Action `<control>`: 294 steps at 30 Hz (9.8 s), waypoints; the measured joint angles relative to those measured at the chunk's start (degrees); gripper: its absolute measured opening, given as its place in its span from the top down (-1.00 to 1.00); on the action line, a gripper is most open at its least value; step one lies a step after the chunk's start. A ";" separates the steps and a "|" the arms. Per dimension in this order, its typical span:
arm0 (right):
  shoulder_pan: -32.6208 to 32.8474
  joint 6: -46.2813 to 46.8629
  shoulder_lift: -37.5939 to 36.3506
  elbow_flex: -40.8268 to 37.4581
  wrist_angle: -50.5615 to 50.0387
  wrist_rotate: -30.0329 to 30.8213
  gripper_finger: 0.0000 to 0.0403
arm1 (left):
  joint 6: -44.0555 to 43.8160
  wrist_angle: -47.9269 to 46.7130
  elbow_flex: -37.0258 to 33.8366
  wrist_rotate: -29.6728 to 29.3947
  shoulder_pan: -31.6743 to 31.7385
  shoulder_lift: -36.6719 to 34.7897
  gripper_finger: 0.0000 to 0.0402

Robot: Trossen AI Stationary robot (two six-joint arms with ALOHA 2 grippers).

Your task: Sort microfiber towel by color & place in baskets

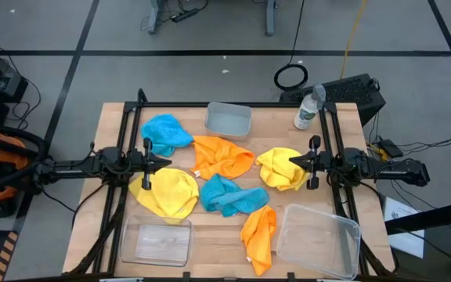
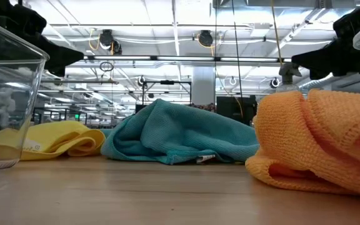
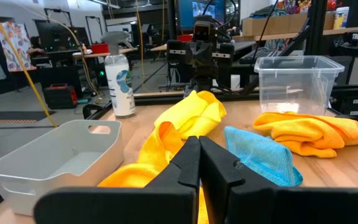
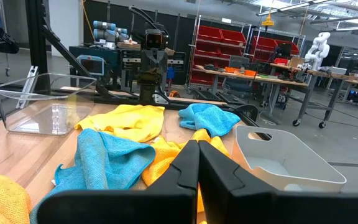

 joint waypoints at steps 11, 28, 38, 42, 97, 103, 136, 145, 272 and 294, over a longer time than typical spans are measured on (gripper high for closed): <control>0.02 1.86 -0.01 -0.01 0.01 -0.01 1.00 | 0.01 0.00 0.00 0.01 0.02 0.00 0.96; 0.15 31.77 4.66 -0.06 -0.05 -3.82 1.00 | 0.00 0.01 0.01 0.00 0.01 0.00 0.96; 2.03 29.77 8.02 -0.11 5.75 -7.72 1.00 | -0.09 0.68 -0.03 -0.01 0.00 0.00 0.96; 2.46 29.94 8.62 -0.10 7.31 -7.83 1.00 | -0.07 2.10 -0.12 -0.10 0.00 0.00 0.96; 11.79 6.55 95.57 73.88 -31.13 -4.80 0.41 | -4.61 1.10 0.03 -0.84 0.00 0.00 0.96; 11.58 5.30 102.51 79.36 -39.24 -6.31 0.28 | -4.59 1.03 0.03 -0.84 0.00 0.00 0.96; 10.78 1.40 125.19 92.08 -45.57 -3.54 -0.16 | -7.60 0.54 0.05 -0.82 0.00 0.11 0.96; 10.58 4.30 127.08 92.17 -45.18 -7.36 0.33 | -22.49 0.10 0.10 0.23 0.01 0.11 0.96; 27.05 41.57 101.17 91.91 -55.32 17.03 0.64 | 7.67 10.50 48.73 -27.26 -28.51 81.61 0.92; 19.49 46.31 125.04 92.05 -50.94 2.46 -0.79 | -4.11 -6.11 48.66 -21.03 -29.19 78.82 0.92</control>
